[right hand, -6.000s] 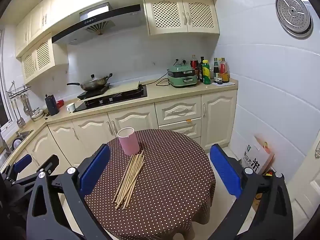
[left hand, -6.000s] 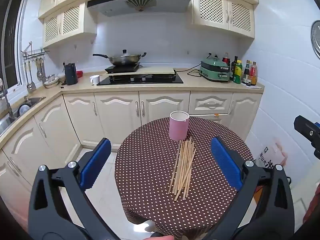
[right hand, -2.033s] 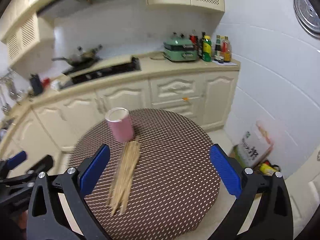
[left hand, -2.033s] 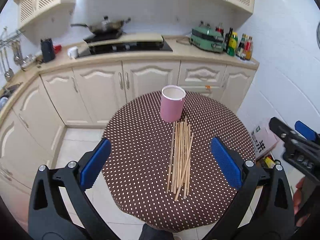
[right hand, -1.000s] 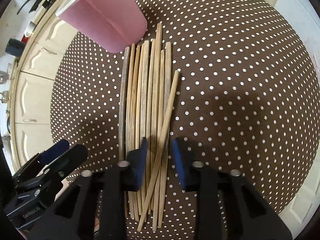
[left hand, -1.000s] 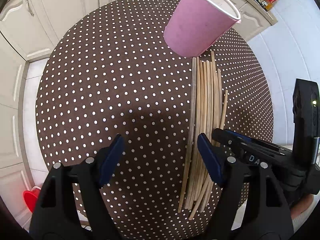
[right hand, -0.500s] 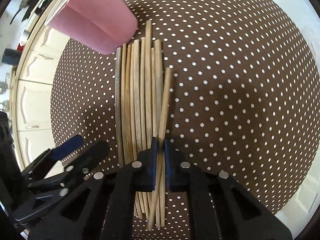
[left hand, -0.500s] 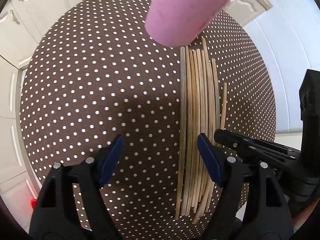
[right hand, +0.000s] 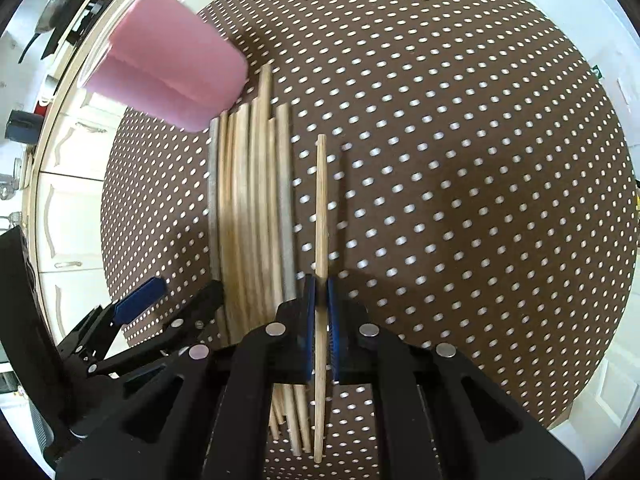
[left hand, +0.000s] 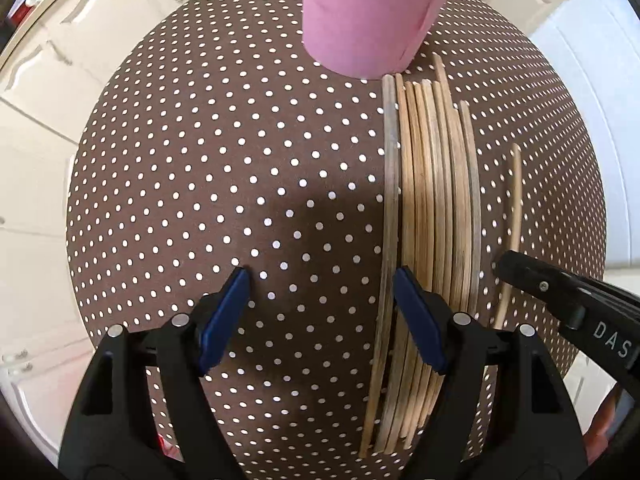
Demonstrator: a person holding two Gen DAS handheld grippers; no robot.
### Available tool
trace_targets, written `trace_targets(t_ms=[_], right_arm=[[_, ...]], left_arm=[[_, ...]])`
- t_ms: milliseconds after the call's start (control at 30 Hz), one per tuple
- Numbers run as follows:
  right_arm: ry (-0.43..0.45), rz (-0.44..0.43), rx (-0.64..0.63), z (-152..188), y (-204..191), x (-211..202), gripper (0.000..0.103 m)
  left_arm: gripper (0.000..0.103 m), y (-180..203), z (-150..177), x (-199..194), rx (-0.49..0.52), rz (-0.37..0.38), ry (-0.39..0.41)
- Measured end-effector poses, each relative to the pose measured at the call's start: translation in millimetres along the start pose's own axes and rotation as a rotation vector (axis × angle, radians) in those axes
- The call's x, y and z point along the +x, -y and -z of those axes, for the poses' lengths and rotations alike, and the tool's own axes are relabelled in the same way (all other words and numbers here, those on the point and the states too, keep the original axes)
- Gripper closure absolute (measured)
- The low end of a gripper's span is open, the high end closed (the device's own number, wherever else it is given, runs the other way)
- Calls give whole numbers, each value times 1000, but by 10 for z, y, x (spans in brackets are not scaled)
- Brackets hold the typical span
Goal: Organize utensils
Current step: 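Close the right gripper on one wooden stick while the left gripper grasps another stick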
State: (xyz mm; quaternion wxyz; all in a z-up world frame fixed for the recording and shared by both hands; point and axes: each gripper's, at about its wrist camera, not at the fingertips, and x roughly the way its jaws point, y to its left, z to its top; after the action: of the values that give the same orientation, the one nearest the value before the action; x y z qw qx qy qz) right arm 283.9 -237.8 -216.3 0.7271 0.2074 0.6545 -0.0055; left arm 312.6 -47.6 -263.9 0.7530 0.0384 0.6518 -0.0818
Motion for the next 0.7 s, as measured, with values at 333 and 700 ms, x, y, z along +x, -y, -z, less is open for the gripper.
trace_targets(t_ms=[333,700], right_arm=[[-30,-89,41,-99,528,-297,98],[-18,-167,36,69,1206,-483,98]], left_arm=[[40,207,-141,55,-60,-78,41],[95,212,82,12,-4,-96,90]])
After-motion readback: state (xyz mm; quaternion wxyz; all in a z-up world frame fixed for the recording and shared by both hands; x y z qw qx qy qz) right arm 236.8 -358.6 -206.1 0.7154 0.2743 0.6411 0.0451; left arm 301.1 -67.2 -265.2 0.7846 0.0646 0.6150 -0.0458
